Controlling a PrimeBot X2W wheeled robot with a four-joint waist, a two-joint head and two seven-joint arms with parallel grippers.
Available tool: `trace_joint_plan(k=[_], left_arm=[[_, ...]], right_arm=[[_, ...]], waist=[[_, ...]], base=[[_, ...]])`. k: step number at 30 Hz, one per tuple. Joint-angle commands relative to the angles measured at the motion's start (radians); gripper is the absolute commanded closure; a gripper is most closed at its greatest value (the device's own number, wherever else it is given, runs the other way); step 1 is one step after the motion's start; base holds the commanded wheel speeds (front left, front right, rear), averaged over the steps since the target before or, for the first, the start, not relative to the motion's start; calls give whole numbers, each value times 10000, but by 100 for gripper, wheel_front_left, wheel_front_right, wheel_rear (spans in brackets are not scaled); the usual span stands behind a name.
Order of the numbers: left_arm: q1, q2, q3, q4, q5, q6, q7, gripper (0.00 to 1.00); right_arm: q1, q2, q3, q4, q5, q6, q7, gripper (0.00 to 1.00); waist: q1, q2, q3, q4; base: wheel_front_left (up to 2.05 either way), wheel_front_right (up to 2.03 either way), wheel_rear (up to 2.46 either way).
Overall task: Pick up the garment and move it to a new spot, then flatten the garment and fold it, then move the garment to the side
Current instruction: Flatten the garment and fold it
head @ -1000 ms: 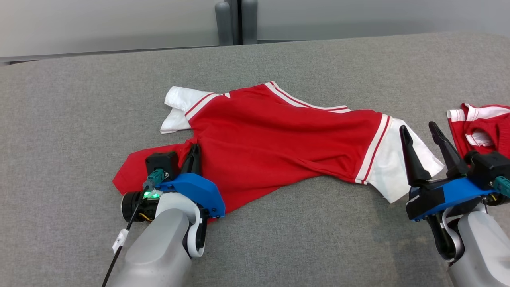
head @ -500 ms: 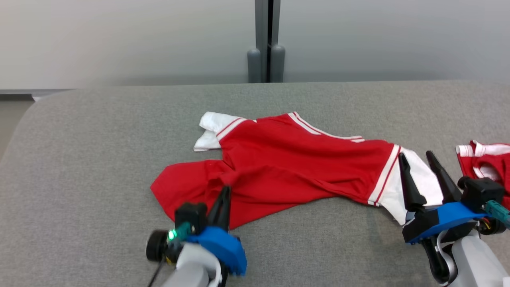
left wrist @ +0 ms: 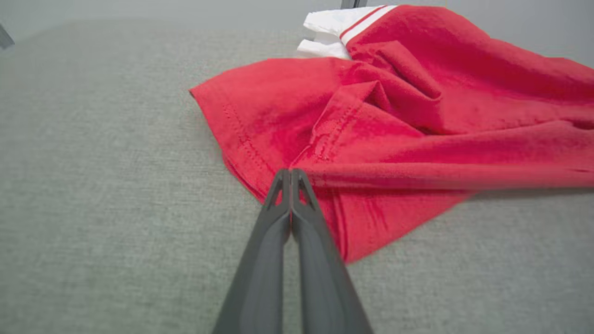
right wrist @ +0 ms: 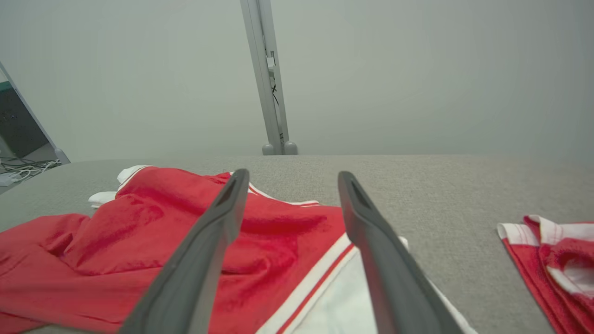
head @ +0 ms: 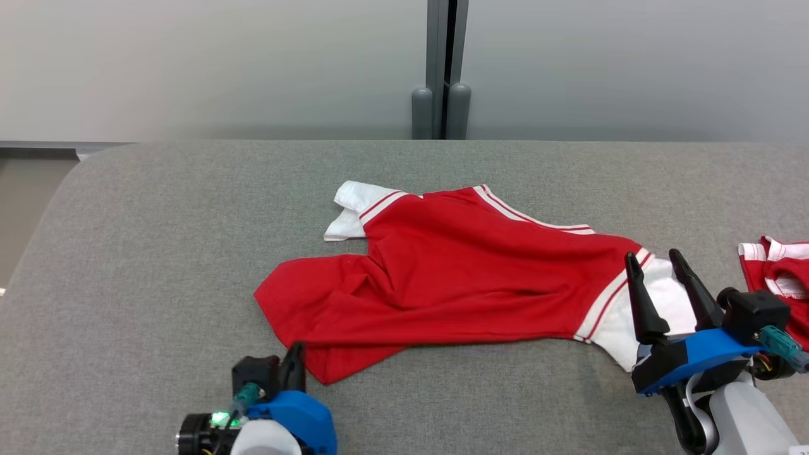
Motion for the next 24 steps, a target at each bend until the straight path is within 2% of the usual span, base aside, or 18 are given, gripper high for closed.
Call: trace_joint_plan(k=[1, 7, 15, 19, 21, 22, 24], left_arm=[[-277, 207, 272, 91, 181, 154, -26, 100], [-358, 452, 710, 320, 704, 186, -26, 100], [488, 22, 754, 87, 1148, -192, -26, 100], [1052, -123, 1025, -56, 1078, -84, -26, 99], [1197, -160, 1246, -199, 1140, 45, -26, 4], [1251, -169, 1328, -267, 1212, 111, -26, 0], [1385, -182, 1617, -516, 1328, 294, -24, 0]], right_arm=[[-26, -48, 42, -36, 73, 1, -31, 0], [-37, -34, 68, -39, 129, 1, -30, 0], [85, 142, 63, 75, 121, 1, -31, 0], [319, 397, 129, 227, 12, 1, -30, 0], [304, 505, 182, 290, -83, 1, -31, 0], [300, 566, 202, 302, -106, 1, -31, 0], [305, 686, 210, 318, -212, 3, -30, 0]], waist=[[0, 1, 57, -62], [0, 1, 165, -270], [0, 1, -96, -294], [0, 1, -569, -302], [0, 1, -702, -332], [0, 1, -752, -354], [0, 1, -832, -412]], base=[[0, 0, 0], [0, 0, 0], [0, 0, 0], [0, 0, 0], [0, 0, 0], [0, 0, 0], [0, 0, 0]])
